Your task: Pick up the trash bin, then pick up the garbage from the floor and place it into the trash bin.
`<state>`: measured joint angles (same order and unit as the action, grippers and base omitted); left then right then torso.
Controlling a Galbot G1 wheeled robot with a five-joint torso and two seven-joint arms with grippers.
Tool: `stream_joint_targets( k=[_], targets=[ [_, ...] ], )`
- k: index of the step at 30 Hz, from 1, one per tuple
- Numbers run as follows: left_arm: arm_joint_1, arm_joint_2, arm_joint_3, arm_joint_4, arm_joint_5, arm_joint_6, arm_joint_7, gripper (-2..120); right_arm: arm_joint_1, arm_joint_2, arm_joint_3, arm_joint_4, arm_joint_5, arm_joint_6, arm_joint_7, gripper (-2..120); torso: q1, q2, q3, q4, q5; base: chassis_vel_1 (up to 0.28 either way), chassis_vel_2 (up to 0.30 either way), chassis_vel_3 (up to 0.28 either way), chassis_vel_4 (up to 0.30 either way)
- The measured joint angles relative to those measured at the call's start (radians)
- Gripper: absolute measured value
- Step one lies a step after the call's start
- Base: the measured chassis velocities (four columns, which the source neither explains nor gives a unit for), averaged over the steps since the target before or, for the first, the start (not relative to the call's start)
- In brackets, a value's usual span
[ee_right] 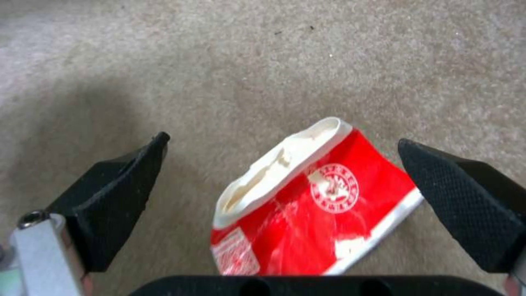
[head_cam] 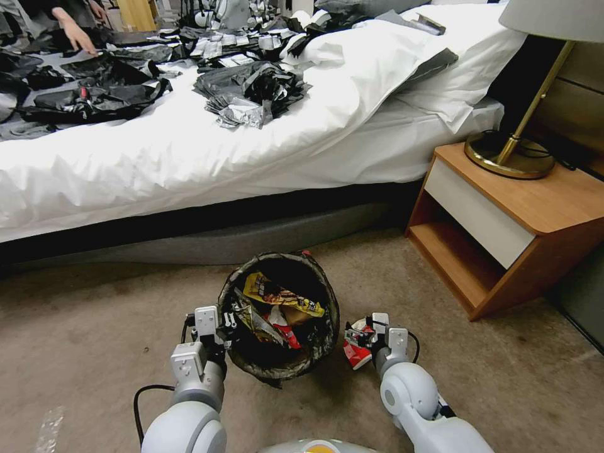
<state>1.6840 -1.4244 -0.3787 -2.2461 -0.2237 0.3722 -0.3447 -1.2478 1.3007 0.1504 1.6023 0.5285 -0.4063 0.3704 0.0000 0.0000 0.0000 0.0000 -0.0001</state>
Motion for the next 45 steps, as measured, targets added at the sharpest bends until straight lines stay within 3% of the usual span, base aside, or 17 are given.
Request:
stream_joint_targets(
  k=[18,24,27,32,34,40,45],
  targets=[
    [-0.012,-0.003,0.0,0.023,-0.003,0.002,0.0,0,0.107,0.067,0.012,-0.275,-0.042,0.087,-0.057,99,0.0,0.0,0.0,0.0,0.0001,0.0,0.0,0.0,0.0],
    [-0.011,-0.003,0.0,0.023,-0.003,0.002,0.0,0,0.111,0.078,0.016,-0.323,-0.061,0.133,-0.087,82,0.0,0.0,0.0,0.0,0.0,0.0,0.0,0.0,0.0],
    [-0.008,-0.003,-0.001,0.023,-0.003,0.002,-0.001,0,0.109,0.083,0.016,-0.326,-0.07,0.145,-0.092,64,0.0,0.0,0.0,0.0001,0.0,0.0,0.0,0.0,0.0],
    [-0.008,-0.006,0.001,0.02,-0.001,0.002,-0.001,0,0.103,0.084,0.015,-0.312,-0.08,0.148,-0.091,51,0.0,0.0,0.0,0.0,0.0,0.0,0.0,0.0,0.0],
    [-0.008,-0.006,0.001,0.017,-0.001,0.002,-0.001,0,0.101,0.084,0.014,-0.307,-0.084,0.15,-0.09,39,0.0,0.0,0.0,0.0,0.0001,0.0,0.0,0.0,0.0],
    [-0.005,-0.006,0.001,0.012,-0.001,0.002,-0.001,0,0.097,0.082,0.015,-0.306,-0.097,0.163,-0.089,22,0.0,0.0,0.0,0.0,0.0001,0.0,0.0,0.0,0.0],
    [-0.004,-0.004,0.001,0.007,-0.001,0.001,-0.001,0,0.094,0.082,0.018,-0.305,-0.118,0.181,-0.088,2,0.0,0.0,0.0,0.0,0.0001,0.0,0.0,0.0,0.0]
  ],
)
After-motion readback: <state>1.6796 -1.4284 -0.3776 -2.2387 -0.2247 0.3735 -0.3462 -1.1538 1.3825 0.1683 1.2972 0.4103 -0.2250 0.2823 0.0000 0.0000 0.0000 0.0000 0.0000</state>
